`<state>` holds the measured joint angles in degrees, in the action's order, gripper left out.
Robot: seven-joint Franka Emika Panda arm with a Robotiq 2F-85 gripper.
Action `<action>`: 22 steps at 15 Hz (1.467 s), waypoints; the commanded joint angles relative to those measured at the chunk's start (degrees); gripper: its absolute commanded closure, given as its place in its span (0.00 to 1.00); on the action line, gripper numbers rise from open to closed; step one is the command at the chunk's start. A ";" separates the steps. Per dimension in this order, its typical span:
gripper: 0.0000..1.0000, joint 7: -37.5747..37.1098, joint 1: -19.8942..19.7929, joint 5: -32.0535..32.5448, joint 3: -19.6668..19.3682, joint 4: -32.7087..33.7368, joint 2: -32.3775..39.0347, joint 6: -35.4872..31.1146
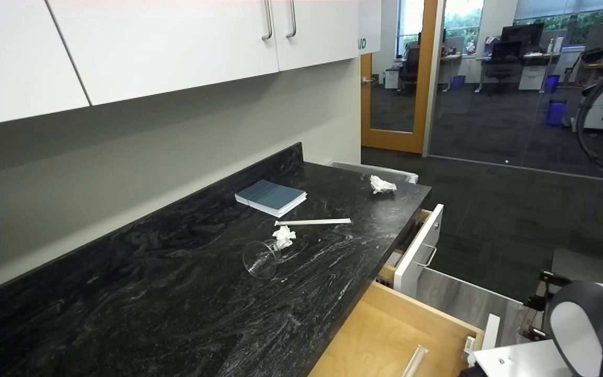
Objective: Pick up the plastic cup from the drawer, put it on the countertop and close the drawer.
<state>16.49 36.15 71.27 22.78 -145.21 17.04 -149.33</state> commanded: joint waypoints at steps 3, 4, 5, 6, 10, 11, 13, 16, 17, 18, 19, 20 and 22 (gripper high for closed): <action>1.00 -3.33 -3.59 9.80 -1.24 3.77 0.56 3.11; 1.00 -3.44 -4.42 11.18 -1.41 4.57 1.10 3.06; 1.00 -3.04 -5.21 12.27 -1.65 5.47 1.81 3.23; 1.00 -3.01 -5.89 13.35 -1.83 6.30 2.45 3.52; 1.00 -1.81 -8.91 17.33 -2.85 11.04 7.13 3.95; 1.00 -1.62 -9.53 18.10 -3.17 12.46 8.47 4.07; 1.00 -1.35 -10.46 19.42 -4.01 15.37 11.24 4.40; 1.00 -1.64 -10.68 19.84 -4.40 18.51 13.89 5.54; 1.00 -1.81 -10.53 19.75 -4.30 19.02 14.27 6.00; 1.00 -2.09 -10.09 19.57 -4.01 19.01 14.09 6.96; 1.00 -3.12 -9.59 19.88 -3.61 18.66 13.44 7.83; 1.00 -4.06 -9.01 19.93 -3.08 17.81 12.29 9.24; 1.00 -4.84 -8.31 19.69 -2.10 16.71 10.75 11.71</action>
<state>14.02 26.61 89.68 19.48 -128.12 30.15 -142.15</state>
